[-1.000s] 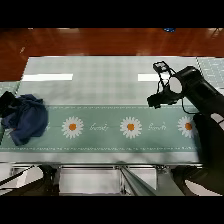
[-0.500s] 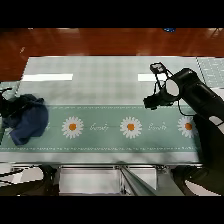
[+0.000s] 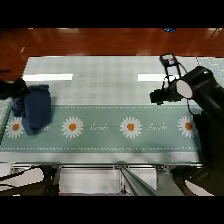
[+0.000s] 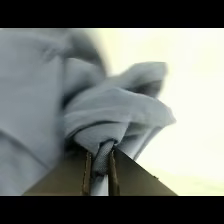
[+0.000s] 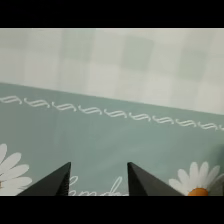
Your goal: Fold the shirts.
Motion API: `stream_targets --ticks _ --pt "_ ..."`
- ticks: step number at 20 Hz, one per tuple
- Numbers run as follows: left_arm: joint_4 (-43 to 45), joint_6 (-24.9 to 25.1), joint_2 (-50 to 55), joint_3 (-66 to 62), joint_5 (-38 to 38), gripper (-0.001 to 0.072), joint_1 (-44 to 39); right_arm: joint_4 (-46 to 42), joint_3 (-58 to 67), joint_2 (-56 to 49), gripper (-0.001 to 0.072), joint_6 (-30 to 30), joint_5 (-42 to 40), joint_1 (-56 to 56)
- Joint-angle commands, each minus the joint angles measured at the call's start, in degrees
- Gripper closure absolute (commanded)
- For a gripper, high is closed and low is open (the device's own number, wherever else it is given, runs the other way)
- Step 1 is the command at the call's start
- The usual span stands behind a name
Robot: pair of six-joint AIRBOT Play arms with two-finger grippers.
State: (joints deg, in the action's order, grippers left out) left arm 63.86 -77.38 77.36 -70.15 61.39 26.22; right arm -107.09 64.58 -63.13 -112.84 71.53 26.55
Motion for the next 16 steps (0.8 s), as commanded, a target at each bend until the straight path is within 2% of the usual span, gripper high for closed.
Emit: stream_targets --ticks 1,8,16 --pt "-11.67 1.92 -6.23 -8.87 0.87 0.0680 -1.01 -7.23 0.00 6.34 0.0304 -2.32 0.20 0.07" --pt "-13.35 1.31 -14.67 -27.96 3.45 0.0680 -11.54 -8.07 0.00 10.27 0.0314 -4.02 6.60 0.07" --pt "-13.38 -2.51 -15.65 -39.34 2.32 0.0681 -25.09 -4.57 -0.02 10.27 0.0315 -4.17 5.31 0.07"
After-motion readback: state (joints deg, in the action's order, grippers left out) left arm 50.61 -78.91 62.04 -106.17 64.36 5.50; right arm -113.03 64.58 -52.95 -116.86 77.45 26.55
